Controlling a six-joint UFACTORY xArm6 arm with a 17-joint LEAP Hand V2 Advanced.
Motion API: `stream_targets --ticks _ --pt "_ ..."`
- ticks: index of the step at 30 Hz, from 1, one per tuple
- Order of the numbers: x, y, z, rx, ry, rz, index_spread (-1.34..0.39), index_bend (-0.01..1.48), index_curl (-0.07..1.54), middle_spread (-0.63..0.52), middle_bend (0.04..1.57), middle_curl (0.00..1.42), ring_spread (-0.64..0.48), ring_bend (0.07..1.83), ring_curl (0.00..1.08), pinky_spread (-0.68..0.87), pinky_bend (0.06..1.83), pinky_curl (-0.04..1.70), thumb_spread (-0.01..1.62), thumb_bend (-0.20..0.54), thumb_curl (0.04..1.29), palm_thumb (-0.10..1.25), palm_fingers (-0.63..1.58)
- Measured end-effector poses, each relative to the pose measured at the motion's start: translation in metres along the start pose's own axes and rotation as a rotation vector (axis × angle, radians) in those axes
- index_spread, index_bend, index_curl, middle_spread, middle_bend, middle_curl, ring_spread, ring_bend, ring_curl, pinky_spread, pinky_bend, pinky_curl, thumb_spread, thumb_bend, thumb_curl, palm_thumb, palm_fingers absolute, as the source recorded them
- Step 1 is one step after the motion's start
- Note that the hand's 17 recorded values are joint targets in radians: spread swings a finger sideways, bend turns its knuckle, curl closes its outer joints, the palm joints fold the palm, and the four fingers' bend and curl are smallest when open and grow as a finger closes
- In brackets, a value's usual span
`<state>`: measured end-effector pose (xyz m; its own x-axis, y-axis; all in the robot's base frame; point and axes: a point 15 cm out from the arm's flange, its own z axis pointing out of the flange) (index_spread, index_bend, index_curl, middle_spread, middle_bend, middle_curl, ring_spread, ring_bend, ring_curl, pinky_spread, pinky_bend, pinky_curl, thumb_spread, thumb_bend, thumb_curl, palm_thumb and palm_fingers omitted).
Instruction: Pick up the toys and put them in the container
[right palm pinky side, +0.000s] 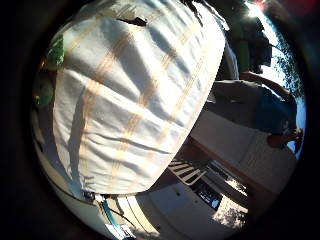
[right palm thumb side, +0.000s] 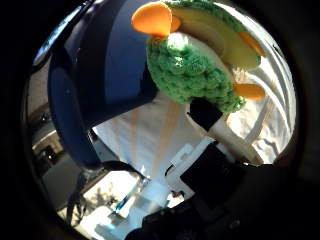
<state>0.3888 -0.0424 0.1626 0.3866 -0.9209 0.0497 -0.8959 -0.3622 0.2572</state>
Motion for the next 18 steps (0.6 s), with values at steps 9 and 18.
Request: stream_targets --ticks 9,18 --pt "-0.002 0.002 -0.007 0.002 0.003 -0.003 -0.40 0.21 0.08 -0.15 0.89 0.72 0.04 1.23 0.63 0.39 1.17 0.50 1.08 -0.010 0.39 0.79 1.14" --pt "-0.017 0.043 -0.027 -0.116 -0.069 0.022 -0.69 0.44 -0.01 -0.21 1.05 0.91 -0.05 1.32 0.72 0.27 1.39 0.67 1.12 0.004 0.51 0.98 1.05"
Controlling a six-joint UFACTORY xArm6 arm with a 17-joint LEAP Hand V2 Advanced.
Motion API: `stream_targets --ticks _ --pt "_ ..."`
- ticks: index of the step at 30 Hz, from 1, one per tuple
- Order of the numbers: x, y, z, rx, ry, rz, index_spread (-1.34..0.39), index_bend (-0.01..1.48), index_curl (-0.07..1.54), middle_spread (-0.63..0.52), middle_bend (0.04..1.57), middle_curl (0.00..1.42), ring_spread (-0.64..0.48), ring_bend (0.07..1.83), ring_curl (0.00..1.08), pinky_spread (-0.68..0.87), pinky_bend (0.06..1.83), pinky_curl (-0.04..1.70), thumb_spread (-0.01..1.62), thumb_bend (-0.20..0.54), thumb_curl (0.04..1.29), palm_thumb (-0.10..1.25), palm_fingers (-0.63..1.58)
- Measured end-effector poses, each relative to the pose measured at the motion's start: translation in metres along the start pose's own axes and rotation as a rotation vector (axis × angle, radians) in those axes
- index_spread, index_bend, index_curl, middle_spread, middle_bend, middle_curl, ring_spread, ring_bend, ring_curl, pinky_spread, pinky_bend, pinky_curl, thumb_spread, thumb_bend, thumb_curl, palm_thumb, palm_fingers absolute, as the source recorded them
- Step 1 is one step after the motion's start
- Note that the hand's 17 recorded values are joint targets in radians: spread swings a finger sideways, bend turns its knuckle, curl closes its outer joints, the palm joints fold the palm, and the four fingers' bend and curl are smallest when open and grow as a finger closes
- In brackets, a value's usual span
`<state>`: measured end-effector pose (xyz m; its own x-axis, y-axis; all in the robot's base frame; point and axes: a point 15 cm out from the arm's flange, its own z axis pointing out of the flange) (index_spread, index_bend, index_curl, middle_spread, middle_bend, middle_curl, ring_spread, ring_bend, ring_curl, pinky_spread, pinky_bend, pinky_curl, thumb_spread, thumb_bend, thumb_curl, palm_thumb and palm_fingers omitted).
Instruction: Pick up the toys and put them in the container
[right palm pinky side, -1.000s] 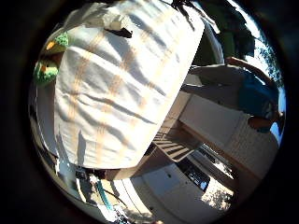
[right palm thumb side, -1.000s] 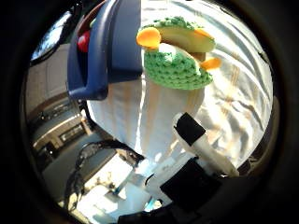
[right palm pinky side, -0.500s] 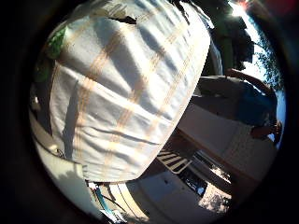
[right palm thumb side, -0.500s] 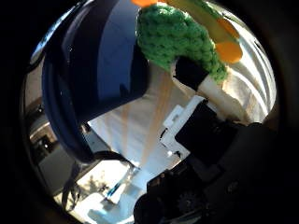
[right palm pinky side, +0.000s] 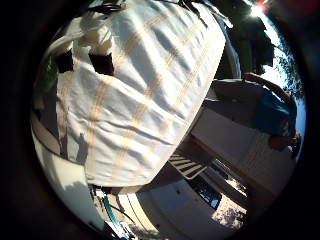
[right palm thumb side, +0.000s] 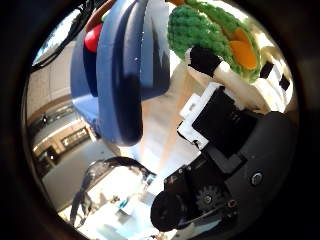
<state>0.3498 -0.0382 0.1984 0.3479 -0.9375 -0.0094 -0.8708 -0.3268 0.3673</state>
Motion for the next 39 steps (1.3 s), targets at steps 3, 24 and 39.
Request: stream_targets --ticks 3,24,39 --pt "0.000 0.014 -0.027 -0.021 -0.008 0.004 -0.77 0.53 -0.02 -0.23 1.06 0.96 -0.06 1.34 0.74 0.24 1.41 0.71 1.13 -0.009 0.54 0.99 1.02" --pt "-0.099 0.050 -0.245 0.204 0.110 -0.098 -1.06 0.84 -0.02 -0.26 1.10 1.14 -0.08 1.43 0.80 0.18 1.47 0.83 1.18 -0.015 0.63 0.97 0.89" --pt "-0.163 -0.077 -0.181 0.088 0.005 -0.095 -1.00 0.97 0.01 -0.25 1.04 1.11 -0.04 1.39 0.75 0.19 1.37 0.84 1.22 -0.026 0.59 0.86 0.91"
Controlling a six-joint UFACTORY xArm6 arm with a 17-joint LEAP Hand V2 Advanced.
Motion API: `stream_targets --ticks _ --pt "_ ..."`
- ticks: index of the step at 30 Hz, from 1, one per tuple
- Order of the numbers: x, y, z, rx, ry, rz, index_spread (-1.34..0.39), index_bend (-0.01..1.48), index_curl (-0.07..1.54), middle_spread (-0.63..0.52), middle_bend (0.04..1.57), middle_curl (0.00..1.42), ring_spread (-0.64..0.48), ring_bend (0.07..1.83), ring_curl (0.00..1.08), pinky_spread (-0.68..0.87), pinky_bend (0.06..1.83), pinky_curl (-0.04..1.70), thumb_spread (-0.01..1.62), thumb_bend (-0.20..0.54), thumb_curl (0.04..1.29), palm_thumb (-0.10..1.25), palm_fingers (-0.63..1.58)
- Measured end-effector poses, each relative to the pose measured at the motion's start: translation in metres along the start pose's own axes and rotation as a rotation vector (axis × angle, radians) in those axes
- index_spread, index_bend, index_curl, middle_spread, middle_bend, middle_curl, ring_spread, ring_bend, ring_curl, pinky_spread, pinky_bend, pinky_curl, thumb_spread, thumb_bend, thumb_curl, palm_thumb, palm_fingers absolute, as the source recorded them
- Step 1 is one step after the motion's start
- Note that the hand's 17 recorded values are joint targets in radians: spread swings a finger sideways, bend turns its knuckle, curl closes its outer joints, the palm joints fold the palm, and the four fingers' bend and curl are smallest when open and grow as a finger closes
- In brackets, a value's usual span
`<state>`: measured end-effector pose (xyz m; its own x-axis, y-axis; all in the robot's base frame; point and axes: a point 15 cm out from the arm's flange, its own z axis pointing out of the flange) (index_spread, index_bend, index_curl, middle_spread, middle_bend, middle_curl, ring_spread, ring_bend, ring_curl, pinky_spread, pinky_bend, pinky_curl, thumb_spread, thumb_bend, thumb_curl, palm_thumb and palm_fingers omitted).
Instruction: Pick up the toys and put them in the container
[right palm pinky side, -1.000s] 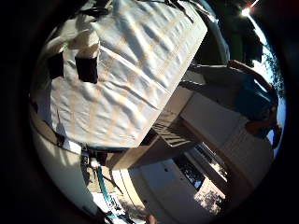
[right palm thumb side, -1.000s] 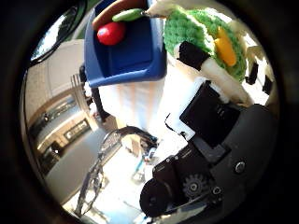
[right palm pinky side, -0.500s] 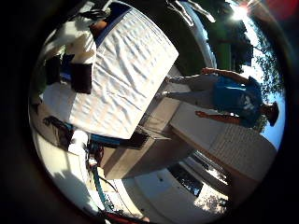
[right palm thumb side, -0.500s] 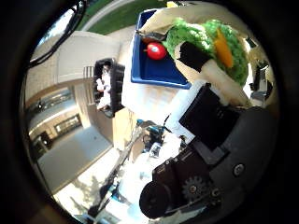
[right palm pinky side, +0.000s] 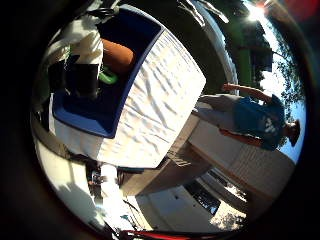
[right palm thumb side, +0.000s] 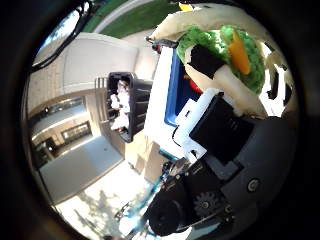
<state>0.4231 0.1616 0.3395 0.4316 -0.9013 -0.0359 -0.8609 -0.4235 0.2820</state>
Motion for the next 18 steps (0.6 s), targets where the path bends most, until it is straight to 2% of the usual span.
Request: stream_targets --ticks 1,2,4,6,9,14,18 --pt "-0.001 0.001 0.007 -0.034 -0.002 -0.001 -0.75 0.89 0.00 -0.20 0.67 0.99 0.04 1.17 0.71 0.24 1.32 0.85 1.21 -0.045 0.56 0.81 0.13" --pt "-0.003 0.003 0.013 -0.062 -0.003 -0.003 -0.68 0.89 0.04 -0.18 0.60 0.95 0.06 1.15 0.75 0.25 1.32 0.89 1.21 -0.046 0.55 0.80 0.00" --pt "-0.006 0.004 0.027 -0.118 -0.007 -0.011 -0.50 0.77 0.03 -0.07 0.36 0.79 0.16 0.87 0.58 0.32 1.20 0.76 1.21 -0.039 0.53 0.77 -0.26" --pt "-0.007 0.001 0.032 -0.133 -0.010 -0.025 -0.47 0.63 0.02 0.01 0.22 0.68 0.22 0.70 0.45 0.36 1.11 0.67 1.20 -0.032 0.51 0.76 -0.28" --pt "-0.012 -0.004 0.033 -0.123 -0.020 -0.036 -0.45 0.47 0.03 0.10 0.12 0.56 0.28 0.56 0.37 0.42 1.01 0.59 1.18 -0.030 0.48 0.75 -0.24" --pt "-0.030 -0.009 0.022 -0.064 -0.090 -0.065 -0.44 0.30 0.05 0.15 0.10 0.43 0.32 0.48 0.33 0.46 0.94 0.52 1.16 -0.028 0.45 0.74 -0.18" --pt "-0.035 0.000 -0.001 -0.008 -0.094 -0.074 -0.44 0.22 0.09 0.17 0.10 0.35 0.33 0.44 0.31 0.48 0.91 0.48 1.15 -0.027 0.43 0.75 -0.13"
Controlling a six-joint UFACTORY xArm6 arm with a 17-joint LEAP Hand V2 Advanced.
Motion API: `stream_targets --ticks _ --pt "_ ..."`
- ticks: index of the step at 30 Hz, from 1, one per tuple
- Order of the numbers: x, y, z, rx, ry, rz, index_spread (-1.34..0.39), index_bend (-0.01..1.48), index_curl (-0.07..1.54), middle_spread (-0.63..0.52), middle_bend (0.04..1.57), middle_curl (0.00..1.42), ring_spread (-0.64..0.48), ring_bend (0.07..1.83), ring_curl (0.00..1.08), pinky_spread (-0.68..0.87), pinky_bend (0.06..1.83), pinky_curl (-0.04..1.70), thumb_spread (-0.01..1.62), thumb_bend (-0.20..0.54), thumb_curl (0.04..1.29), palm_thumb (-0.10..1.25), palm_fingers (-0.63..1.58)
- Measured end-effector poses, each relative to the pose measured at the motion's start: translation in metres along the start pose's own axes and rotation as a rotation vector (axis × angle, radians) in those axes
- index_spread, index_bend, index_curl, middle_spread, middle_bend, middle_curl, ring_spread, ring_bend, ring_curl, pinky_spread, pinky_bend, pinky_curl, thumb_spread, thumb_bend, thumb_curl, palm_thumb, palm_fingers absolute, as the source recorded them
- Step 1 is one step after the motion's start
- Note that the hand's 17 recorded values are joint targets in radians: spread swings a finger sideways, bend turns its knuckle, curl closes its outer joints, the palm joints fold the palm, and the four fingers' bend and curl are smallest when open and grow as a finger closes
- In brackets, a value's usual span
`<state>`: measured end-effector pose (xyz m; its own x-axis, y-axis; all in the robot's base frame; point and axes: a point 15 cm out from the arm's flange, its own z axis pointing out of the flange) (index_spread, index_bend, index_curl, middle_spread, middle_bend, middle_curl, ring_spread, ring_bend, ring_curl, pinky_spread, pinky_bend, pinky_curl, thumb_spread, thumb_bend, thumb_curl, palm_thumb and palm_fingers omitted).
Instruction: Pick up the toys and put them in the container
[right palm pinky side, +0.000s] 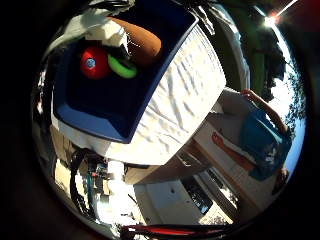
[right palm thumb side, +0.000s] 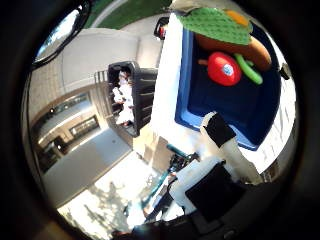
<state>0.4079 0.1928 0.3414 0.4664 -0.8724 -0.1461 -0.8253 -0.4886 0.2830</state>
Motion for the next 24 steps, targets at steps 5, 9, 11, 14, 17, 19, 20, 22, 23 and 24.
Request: stream_targets --ticks 5,9,11,14,17,19,20,22,23,24 --pt "-0.005 0.020 -0.012 -0.011 0.004 -0.002 -0.43 0.18 0.14 0.18 0.10 0.29 0.34 0.42 0.31 0.50 0.91 0.45 1.14 -0.026 0.42 0.75 -0.09" --pt "-0.007 0.035 -0.027 0.009 0.009 -0.005 -0.45 0.16 0.15 0.18 0.11 0.25 0.35 0.45 0.32 0.51 0.92 0.43 1.13 -0.024 0.41 0.77 -0.08" --pt "-0.005 0.040 -0.036 0.032 0.016 -0.001 -0.45 0.14 0.15 0.20 0.15 0.26 0.36 0.47 0.33 0.51 0.93 0.42 1.13 -0.025 0.41 0.77 -0.05" --pt "0.000 0.047 -0.035 0.007 0.019 0.009 -0.42 0.24 0.19 0.19 0.17 0.27 0.35 0.44 0.32 0.52 0.89 0.40 1.12 -0.024 0.41 0.79 0.03" --pt "0.004 0.052 -0.035 -0.006 0.022 0.017 -0.35 0.64 0.32 0.18 0.09 0.24 0.35 0.32 0.29 0.53 0.80 0.35 1.12 -0.026 0.41 0.79 0.11" --pt "0.005 0.053 -0.036 -0.004 0.021 0.018 -0.34 0.79 0.38 0.18 0.10 0.23 0.35 0.30 0.28 0.53 0.76 0.34 1.12 -0.024 0.41 0.80 0.11" --pt "0.008 0.055 -0.038 0.000 0.019 0.020 -0.32 0.83 0.41 0.17 0.12 0.23 0.35 0.29 0.28 0.53 0.75 0.33 1.11 -0.025 0.41 0.80 0.11" --pt "0.007 0.057 -0.036 -0.013 0.016 0.021 -0.30 0.42 0.33 0.15 0.32 0.30 0.35 0.38 0.31 0.53 0.76 0.33 1.11 -0.026 0.41 0.80 0.07" --pt "0.007 0.058 -0.036 -0.015 0.015 0.021 -0.32 0.36 0.31 0.14 0.34 0.30 0.35 0.40 0.31 0.53 0.76 0.33 1.11 -0.026 0.41 0.80 0.06" --pt "0.007 0.058 -0.036 -0.015 0.014 0.021 -0.34 0.28 0.29 0.14 0.33 0.31 0.35 0.41 0.32 0.53 0.77 0.32 1.11 -0.026 0.41 0.80 0.05"
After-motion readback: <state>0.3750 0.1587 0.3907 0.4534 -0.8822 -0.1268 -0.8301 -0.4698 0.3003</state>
